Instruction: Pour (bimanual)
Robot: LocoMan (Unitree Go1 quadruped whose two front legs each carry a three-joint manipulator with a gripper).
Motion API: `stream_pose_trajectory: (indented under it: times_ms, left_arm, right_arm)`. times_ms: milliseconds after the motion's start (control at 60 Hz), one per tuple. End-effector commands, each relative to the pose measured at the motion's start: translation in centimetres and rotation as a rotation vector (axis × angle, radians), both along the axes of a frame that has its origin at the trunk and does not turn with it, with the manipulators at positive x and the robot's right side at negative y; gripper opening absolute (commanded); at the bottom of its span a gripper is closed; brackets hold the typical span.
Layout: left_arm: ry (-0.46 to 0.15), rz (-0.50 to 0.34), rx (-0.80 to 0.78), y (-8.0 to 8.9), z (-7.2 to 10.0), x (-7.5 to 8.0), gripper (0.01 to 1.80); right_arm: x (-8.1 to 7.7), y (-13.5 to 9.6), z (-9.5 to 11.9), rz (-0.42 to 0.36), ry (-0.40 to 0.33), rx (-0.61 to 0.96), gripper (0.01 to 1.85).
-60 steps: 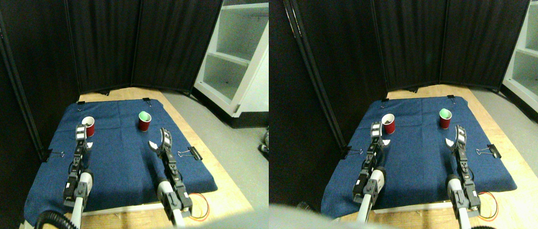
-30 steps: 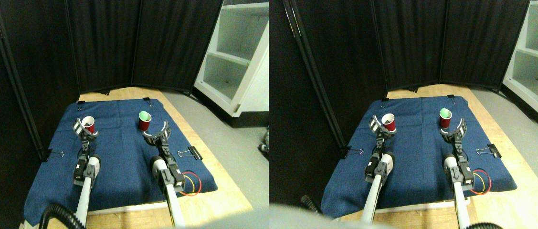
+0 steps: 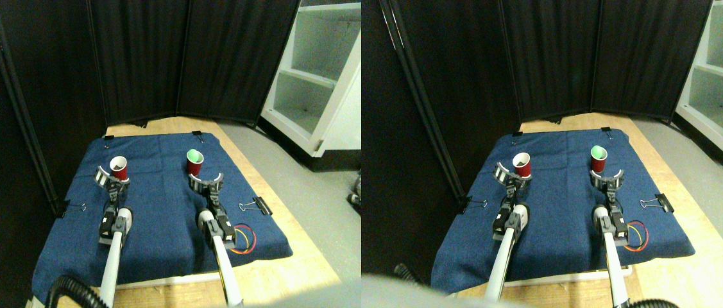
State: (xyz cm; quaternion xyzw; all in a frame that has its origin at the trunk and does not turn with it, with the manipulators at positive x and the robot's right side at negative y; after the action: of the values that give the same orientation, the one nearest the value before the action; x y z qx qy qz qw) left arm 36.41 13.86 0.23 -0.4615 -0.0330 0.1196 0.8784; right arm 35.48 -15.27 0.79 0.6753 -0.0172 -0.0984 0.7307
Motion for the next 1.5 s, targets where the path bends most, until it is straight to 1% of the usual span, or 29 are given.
stream_pose_trajectory:
  times_ms: [17,100,150,250,300,350,450,483,533,633,683,717,800,900,983,1083,1133,1233,1267,1417,1500]
  left_arm:
    - [-0.027,0.009,-0.037,0.1,0.0,0.3,1.14]
    - [-0.031,0.024,-0.109,0.3,-0.1,0.4,1.19]
    - [-0.029,0.029,-0.126,0.3,-0.2,0.4,1.23]
    - [-0.029,0.033,-0.158,0.5,-0.6,0.7,1.29]
    - [-0.030,0.050,-0.194,0.6,-0.9,1.0,1.26]
    - [-0.032,0.055,-0.196,0.4,-1.2,1.2,1.24]
    - [-0.026,0.055,-0.224,0.4,-1.8,1.7,1.25]
    - [-0.026,0.053,-0.231,0.4,-1.9,1.8,1.26]
    - [-0.024,0.047,-0.232,0.4,-2.1,2.1,1.23]
    - [-0.028,0.058,-0.243,0.3,-2.3,2.5,1.26]
    - [-0.032,0.056,-0.258,0.2,-2.4,2.7,1.24]
    - [-0.033,0.055,-0.258,0.2,-2.5,2.9,1.26]
    - [-0.031,0.054,-0.274,0.0,-2.7,3.2,1.27]
    - [-0.033,0.047,-0.284,-0.1,-2.9,3.7,1.24]
    - [-0.035,0.050,-0.302,-0.3,-2.9,4.0,1.22]
    - [-0.023,0.041,-0.312,-0.4,-3.1,4.6,1.21]
    - [-0.018,0.035,-0.316,-0.4,-3.2,4.9,1.19]
    - [-0.019,0.033,-0.322,-0.4,-3.4,5.3,1.19]
    - [-0.019,0.038,-0.332,-0.5,-3.5,5.4,1.18]
    - [-0.016,0.041,-0.338,-0.6,-3.7,5.8,1.17]
    - [-0.015,0.044,-0.347,-0.7,-3.8,6.1,1.14]
  right_arm:
    - [0.7,0.4,0.0,0.007,-0.005,-0.016,0.90]
    - [1.0,0.7,0.0,0.011,0.010,-0.010,0.96]
    - [1.2,0.8,0.0,0.012,0.012,-0.007,0.97]
    - [1.7,1.3,0.2,0.013,0.008,0.018,0.95]
    - [2.0,1.5,0.2,0.018,0.010,0.039,0.97]
    - [2.3,1.7,0.2,0.023,0.014,0.038,0.99]
    - [2.8,2.2,0.3,0.018,0.028,0.062,1.03]
    - [3.0,2.3,0.3,0.020,0.031,0.060,1.02]
    - [3.4,2.3,0.3,0.029,0.035,0.062,1.04]
    - [3.6,2.5,0.3,0.024,0.042,0.072,1.05]
    - [3.8,2.5,0.1,0.013,0.047,0.068,1.06]
    - [3.9,2.6,0.1,-0.006,0.055,0.071,1.06]
    - [4.4,2.5,-0.3,-0.009,0.057,0.066,1.09]
    - [4.7,2.5,-0.7,-0.038,0.074,0.058,1.09]
    - [5.0,2.4,-1.1,-0.034,0.079,0.071,1.08]
    - [5.1,2.4,-1.5,-0.036,0.091,0.056,1.08]
    - [5.2,2.3,-1.6,-0.030,0.093,0.063,1.11]
    - [5.5,2.2,-1.9,-0.029,0.081,0.068,1.12]
    - [5.7,2.1,-2.0,-0.032,0.085,0.072,1.15]
    - [6.1,2.0,-2.4,-0.057,0.094,0.103,1.11]
    - [6.4,1.9,-2.4,-0.091,0.092,0.128,1.07]
